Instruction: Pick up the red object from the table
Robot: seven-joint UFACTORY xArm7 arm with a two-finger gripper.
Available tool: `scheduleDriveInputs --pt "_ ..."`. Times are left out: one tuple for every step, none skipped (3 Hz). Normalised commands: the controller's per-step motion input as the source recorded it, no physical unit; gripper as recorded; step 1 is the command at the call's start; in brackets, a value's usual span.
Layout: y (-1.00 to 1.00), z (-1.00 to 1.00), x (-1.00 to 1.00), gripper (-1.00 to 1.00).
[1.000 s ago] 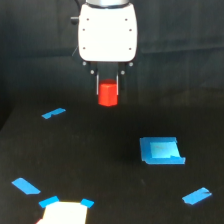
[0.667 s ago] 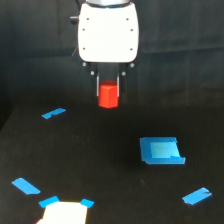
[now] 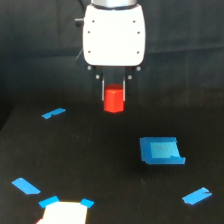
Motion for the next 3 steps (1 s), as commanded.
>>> scheduleDriveInputs --pt "0.45 -0.01 -0.02 -0.74" --pt "0.02 -0.01 0.01 -1.00" --pt "-0.36 0.20 -0.52 -1.00"
